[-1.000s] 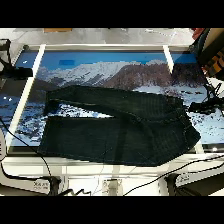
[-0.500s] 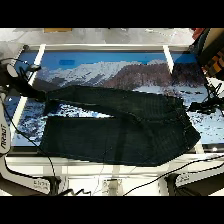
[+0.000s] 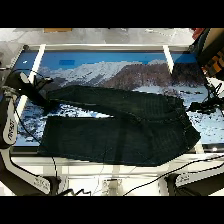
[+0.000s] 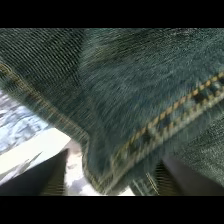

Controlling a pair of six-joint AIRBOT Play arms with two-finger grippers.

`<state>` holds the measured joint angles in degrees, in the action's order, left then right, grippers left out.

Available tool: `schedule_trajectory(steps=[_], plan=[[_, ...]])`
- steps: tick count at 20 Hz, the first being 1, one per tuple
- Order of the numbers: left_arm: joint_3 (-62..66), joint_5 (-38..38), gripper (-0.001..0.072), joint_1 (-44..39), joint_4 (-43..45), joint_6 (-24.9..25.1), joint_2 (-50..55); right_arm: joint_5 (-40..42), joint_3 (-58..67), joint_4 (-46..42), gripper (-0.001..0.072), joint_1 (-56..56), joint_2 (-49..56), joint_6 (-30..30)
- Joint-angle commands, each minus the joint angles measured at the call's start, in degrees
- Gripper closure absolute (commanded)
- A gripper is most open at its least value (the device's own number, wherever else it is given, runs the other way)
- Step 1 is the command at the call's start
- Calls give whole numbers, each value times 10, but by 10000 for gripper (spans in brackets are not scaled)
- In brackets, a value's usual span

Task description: Fold the clothes and pants, and hang the long-sleeved shirts on hangers.

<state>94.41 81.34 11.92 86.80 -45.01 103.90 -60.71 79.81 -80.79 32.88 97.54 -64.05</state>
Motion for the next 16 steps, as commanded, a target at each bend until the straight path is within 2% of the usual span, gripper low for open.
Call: schedule_trajectory(steps=[1, 2, 3, 6, 8, 9, 10, 14, 16], plan=[[0, -28, 359, -9, 102, -2, 21, 9, 0, 0, 121, 0, 0, 0], [2, -50, 565, -17, 162, -18, 20, 14, 1, 0, 121, 0, 0, 0], [10, -68, 669, -29, 219, -31, 19, 25, 1, 1, 121, 0, 0, 0], [46, -150, 669, -55, 320, -84, 6, 49, 1, 30, 121, 0, 0, 0], [68, -220, 670, -71, 392, -159, -11, 50, 1, 35, 121, 0, 0, 0], [73, -250, 670, -76, 411, -192, -23, 52, 1, 34, 121, 0, 0, 0], [73, -263, 669, -79, 411, -198, -32, 57, 1, 35, 121, 0, 0, 0], [51, -188, 670, -82, 377, -197, -25, 95, 1, 43, 121, 0, 0, -74], [23, -164, 670, -82, 379, -197, -12, 102, 1, 45, 192, 6, 2, -87]])
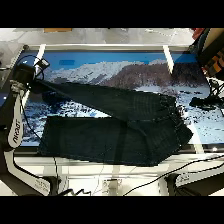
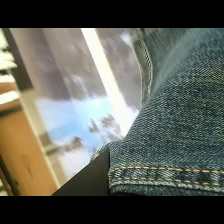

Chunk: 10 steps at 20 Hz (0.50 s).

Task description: Fold the clothes and pants, and hang the long-sleeved shirts on hangers.

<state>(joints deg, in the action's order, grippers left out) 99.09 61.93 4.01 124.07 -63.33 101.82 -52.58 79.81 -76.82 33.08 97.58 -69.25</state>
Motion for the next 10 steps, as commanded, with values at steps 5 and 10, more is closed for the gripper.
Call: schedule_trajectory(steps=[5, 10], plan=[[-41, 34, 670, -14, 5, -14, 38, -125, 30, 158, 253, 76, 51, 18], [-41, 35, 669, -19, 4, -14, 41, -242, 38, 283, 19, 92, 107, 135]])
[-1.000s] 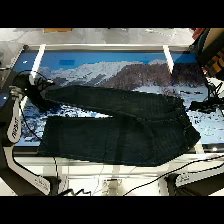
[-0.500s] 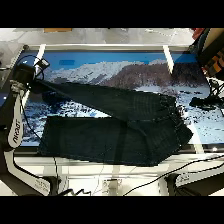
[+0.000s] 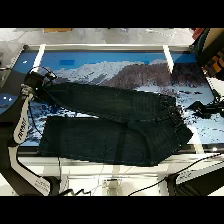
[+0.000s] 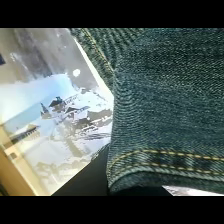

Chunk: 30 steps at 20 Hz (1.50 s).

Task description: Fold the clothes and pants, and hang the long-sleeved shirts on hangers.

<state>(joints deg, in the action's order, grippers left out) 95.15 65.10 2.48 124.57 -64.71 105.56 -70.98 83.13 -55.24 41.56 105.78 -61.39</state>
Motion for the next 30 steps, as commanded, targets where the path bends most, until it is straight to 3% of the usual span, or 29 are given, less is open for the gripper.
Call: schedule_trajectory(steps=[1, 4, 11, 14, 22, 26, 30], plan=[[-2, 3, 669, -7, -1, 0, 3, -42, 5, 68, 19, 0, 25, 56], [-2, 1, 669, -13, -1, 0, 3, -31, 5, 55, 21, -32, 27, 56], [-2, -4, 668, -13, -2, -1, 3, -139, 5, 24, 21, -83, 27, 56], [-2, -4, 668, -13, -2, -1, 3, -172, 5, 27, 23, -95, 27, 84], [-2, -6, 668, -13, -3, 0, 3, -175, 28, 23, 25, -94, 27, 115], [-2, -6, 668, -13, -4, -1, 3, -215, 66, 22, 27, -94, 27, 115], [-2, -6, 669, -13, -4, 0, 3, -219, 58, -58, 44, -94, 27, 116]])
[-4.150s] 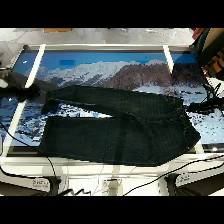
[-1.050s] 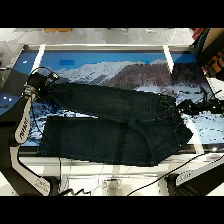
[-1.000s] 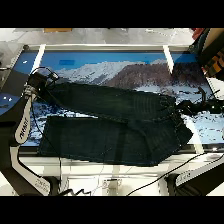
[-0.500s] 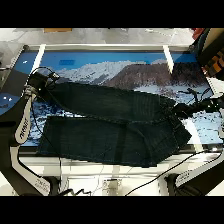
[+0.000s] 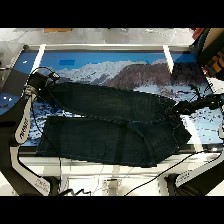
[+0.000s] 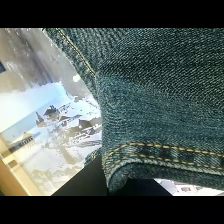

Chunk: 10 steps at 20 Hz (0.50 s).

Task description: Fold the clothes and pants, and hang the long-sleeved shirts on hangers.

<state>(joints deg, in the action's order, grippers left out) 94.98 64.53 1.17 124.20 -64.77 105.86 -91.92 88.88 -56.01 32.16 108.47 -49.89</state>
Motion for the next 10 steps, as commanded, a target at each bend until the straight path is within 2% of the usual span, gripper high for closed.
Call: schedule_trajectory(steps=[1, 5, 8, 10], plan=[[0, 0, 668, 0, 0, 0, 0, -12, -4, -62, 99, 0, 0, 1], [0, -1, 668, 0, 0, 0, 0, -50, -10, -79, 120, 0, 0, 40], [0, -5, 668, 0, 0, 0, 0, -49, -10, -85, 120, 0, 0, 50], [0, -7, 668, 0, 0, 0, 0, -48, -10, -87, 120, 0, 0, 81]])
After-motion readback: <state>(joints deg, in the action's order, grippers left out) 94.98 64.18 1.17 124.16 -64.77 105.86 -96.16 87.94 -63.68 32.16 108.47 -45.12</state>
